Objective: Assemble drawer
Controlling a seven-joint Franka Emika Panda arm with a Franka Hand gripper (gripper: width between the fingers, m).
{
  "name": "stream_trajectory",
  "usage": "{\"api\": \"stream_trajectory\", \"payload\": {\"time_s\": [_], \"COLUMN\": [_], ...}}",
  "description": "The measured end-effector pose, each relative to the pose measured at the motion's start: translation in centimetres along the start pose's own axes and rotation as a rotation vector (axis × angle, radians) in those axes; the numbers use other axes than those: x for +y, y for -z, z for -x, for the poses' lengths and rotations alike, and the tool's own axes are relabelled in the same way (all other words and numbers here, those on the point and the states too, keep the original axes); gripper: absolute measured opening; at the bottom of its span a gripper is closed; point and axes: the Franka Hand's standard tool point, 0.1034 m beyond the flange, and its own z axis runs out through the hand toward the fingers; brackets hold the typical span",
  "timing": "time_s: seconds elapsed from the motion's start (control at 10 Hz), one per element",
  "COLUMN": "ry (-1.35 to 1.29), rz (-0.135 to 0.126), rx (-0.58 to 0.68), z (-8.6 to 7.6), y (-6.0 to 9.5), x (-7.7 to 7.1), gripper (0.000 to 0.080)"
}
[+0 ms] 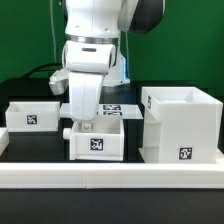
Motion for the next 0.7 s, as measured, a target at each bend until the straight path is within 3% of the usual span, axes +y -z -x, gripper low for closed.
{"api": "stream_trajectory", "payload": {"time_s": [0.3, 0.7], "ry": [0.010, 0.052], "rz": [0.010, -0.010], "rx": [-0.001, 0.001], "z": [-0.3, -2.4], "y": [-0.1, -0.9], "x": [0.2, 1.2], "gripper": [0.0042, 0.0042]}}
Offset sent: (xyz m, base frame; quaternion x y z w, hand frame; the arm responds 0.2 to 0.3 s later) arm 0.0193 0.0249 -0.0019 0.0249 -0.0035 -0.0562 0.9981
